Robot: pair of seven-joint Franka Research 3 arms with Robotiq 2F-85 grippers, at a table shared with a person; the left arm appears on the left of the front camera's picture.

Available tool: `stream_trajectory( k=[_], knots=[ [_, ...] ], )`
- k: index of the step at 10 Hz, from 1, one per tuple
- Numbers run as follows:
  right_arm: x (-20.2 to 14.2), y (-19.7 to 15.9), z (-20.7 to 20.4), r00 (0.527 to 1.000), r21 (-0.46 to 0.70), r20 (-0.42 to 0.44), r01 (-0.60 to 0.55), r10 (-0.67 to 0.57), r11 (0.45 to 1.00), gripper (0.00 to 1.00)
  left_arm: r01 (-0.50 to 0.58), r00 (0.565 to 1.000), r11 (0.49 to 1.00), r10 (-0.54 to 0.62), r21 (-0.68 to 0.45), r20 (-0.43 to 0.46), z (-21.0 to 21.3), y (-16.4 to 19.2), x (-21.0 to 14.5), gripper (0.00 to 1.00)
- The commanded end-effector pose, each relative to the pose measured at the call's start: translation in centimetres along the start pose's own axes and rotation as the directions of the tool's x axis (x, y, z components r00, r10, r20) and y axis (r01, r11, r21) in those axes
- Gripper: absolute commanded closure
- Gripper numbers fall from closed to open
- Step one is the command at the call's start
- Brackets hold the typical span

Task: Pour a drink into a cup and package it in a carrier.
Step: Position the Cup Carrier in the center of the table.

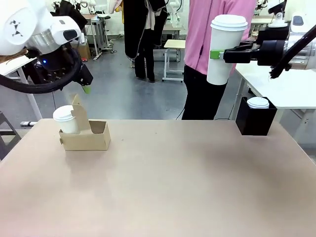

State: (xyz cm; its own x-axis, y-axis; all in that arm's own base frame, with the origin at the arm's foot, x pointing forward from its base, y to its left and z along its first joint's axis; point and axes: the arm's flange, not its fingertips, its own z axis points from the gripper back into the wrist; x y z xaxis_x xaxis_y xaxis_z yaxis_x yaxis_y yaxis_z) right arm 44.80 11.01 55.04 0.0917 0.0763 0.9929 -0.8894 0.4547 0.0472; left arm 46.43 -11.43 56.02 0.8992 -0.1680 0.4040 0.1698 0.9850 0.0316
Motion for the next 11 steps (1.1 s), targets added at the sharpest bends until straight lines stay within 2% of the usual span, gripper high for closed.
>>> stream_trajectory(
  k=[1, 5, 6, 7, 8, 10, 11],
  knots=[
    [0.3, 0.1, -0.2, 1.000, 0.004, 0.009, -0.004, 0.004, 1.000, 0.19, -0.087, 0.995, 0.995, 0.089, 0.054, -0.053, -3.1, 0.5, 2.5, 0.00],
    [0.3, 0.1, -0.2, 1.000, 0.004, 0.009, -0.004, 0.004, 1.000, 0.19, -0.145, 0.983, 0.986, 0.153, 0.089, -0.103, -8.9, 2.8, 3.5, 0.00],
    [0.3, 0.1, -0.2, 1.000, 0.004, 0.009, -0.004, 0.004, 1.000, 0.19, -0.164, 0.981, 0.981, 0.173, 0.101, -0.089, -9.1, 2.9, 3.5, 0.57],
    [0.3, 0.1, -0.2, 1.000, 0.004, 0.009, -0.004, 0.004, 1.000, 0.19, -0.177, 0.980, 0.979, 0.185, 0.101, -0.073, -9.0, 3.1, 3.6, 0.59],
    [0.3, 0.1, -0.2, 1.000, 0.004, 0.009, -0.004, 0.004, 1.000, 0.19, -0.176, 0.981, 0.979, 0.183, 0.102, -0.065, -8.4, 3.0, 3.4, 1.00],
    [0.3, 0.1, -0.2, 1.000, 0.004, 0.009, -0.004, 0.004, 1.000, 0.19, -0.172, 0.982, 0.980, 0.179, 0.098, -0.065, -7.9, 2.9, 3.6, 1.00],
    [0.3, 0.1, -0.2, 1.000, 0.004, 0.009, -0.004, 0.004, 1.000, 0.19, -0.171, 0.981, 0.981, 0.177, 0.088, -0.073, -7.9, 2.8, 3.6, 0.85]
  ],
)
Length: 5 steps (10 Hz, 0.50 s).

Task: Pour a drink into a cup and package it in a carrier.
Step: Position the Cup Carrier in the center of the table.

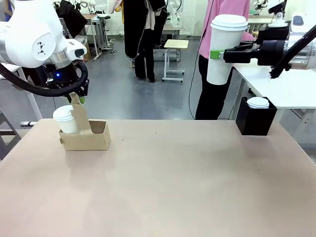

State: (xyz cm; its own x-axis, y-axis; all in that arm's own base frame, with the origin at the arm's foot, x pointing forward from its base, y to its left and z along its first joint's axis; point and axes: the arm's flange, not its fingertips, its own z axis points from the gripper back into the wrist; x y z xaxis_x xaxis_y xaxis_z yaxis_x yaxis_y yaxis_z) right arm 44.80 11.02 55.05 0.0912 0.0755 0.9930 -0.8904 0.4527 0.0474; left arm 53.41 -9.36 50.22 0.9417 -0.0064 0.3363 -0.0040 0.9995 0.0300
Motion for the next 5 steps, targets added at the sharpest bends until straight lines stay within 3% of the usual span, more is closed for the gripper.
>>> stream_trajectory(
  k=[1, 2, 5],
  knots=[
    [0.29, 0.07, -0.20, 1.000, 0.002, 0.008, -0.004, 0.004, 1.000, 0.19, -0.012, 1.000, 1.000, 0.012, 0.015, -0.014, 0.20, -0.65, -0.12, 0.95],
    [0.29, 0.07, -0.20, 1.000, 0.002, 0.008, -0.004, 0.004, 1.000, 0.19, -0.013, 1.000, 1.000, 0.013, 0.012, -0.025, 0.13, -0.78, -0.08, 1.00],
    [0.29, 0.07, -0.20, 1.000, 0.002, 0.008, -0.004, 0.004, 1.000, 0.19, -0.043, 0.999, 0.999, 0.044, 0.021, -0.017, -0.14, -0.84, 0.10, 1.00]
  ],
)
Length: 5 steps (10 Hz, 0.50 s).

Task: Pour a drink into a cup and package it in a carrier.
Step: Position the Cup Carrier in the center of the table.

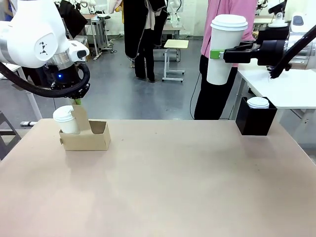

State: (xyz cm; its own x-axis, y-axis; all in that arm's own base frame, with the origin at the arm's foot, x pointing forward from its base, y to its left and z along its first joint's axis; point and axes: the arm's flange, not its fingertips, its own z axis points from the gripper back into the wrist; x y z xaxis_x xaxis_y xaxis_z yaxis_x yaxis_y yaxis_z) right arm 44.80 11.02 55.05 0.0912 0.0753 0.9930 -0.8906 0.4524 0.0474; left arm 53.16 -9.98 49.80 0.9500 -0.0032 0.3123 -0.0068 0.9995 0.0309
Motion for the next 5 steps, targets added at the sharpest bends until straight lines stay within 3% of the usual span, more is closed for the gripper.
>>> stream_trajectory(
  k=[1, 5],
  knots=[
    [0.29, 0.07, -0.20, 1.000, 0.002, 0.008, -0.004, 0.004, 1.000, 0.19, 0.010, 1.000, 1.000, -0.010, 0.000, 0.001, 0.03, -0.01, -0.01, 1.00],
    [0.29, 0.07, -0.20, 1.000, 0.002, 0.008, -0.004, 0.004, 1.000, 0.19, 0.002, 1.000, 1.000, -0.002, 0.000, 0.000, 0.00, -0.04, -0.01, 0.97]
  ],
)
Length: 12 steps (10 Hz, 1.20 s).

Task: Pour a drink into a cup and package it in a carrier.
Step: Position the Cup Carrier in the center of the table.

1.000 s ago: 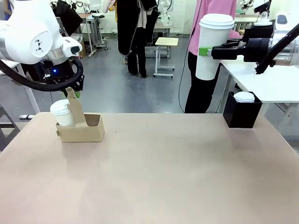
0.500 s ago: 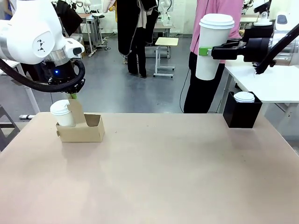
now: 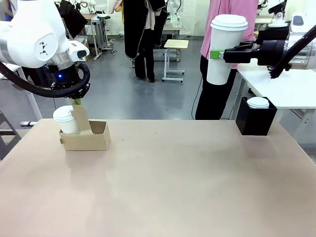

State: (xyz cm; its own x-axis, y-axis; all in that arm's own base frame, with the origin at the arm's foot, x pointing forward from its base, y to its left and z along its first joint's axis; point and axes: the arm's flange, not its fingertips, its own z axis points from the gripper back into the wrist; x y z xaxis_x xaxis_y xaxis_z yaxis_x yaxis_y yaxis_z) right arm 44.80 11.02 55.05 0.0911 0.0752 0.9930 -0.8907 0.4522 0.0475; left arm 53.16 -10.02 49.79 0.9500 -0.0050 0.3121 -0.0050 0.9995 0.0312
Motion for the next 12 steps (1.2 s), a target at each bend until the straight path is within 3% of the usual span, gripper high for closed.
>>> stream_trajectory(
  k=[1, 4, 7, 10, 12],
  knots=[
    [0.3, 0.1, -0.2, 1.000, 0.001, 0.008, -0.004, 0.004, 1.000, 0.19, -0.023, 1.000, 1.000, 0.023, -0.021, -0.004, 1.5, -0.2, -0.2, 0.98],
    [0.3, 0.1, -0.2, 1.000, 0.001, 0.008, -0.004, 0.004, 1.000, 0.19, -0.098, 0.995, 0.995, 0.098, -0.013, 0.017, 8.7, -3.3, -1.7, 0.98],
    [0.3, 0.1, -0.2, 1.000, 0.001, 0.008, -0.004, 0.004, 1.000, 0.19, -0.066, 0.997, 0.994, 0.069, -0.083, 0.027, 16.2, -9.9, -5.2, 0.98],
    [0.3, 0.1, -0.2, 1.000, 0.001, 0.008, -0.004, 0.004, 1.000, 0.19, -0.103, 0.994, 0.990, 0.105, -0.100, 0.010, 18.2, -16.6, -9.7, 0.98],
    [0.3, 0.1, -0.2, 1.000, 0.001, 0.008, -0.004, 0.004, 1.000, 0.19, -0.120, 0.992, 0.989, 0.122, -0.088, 0.018, 17.3, -20.3, -12.1, 0.98]
  ],
)
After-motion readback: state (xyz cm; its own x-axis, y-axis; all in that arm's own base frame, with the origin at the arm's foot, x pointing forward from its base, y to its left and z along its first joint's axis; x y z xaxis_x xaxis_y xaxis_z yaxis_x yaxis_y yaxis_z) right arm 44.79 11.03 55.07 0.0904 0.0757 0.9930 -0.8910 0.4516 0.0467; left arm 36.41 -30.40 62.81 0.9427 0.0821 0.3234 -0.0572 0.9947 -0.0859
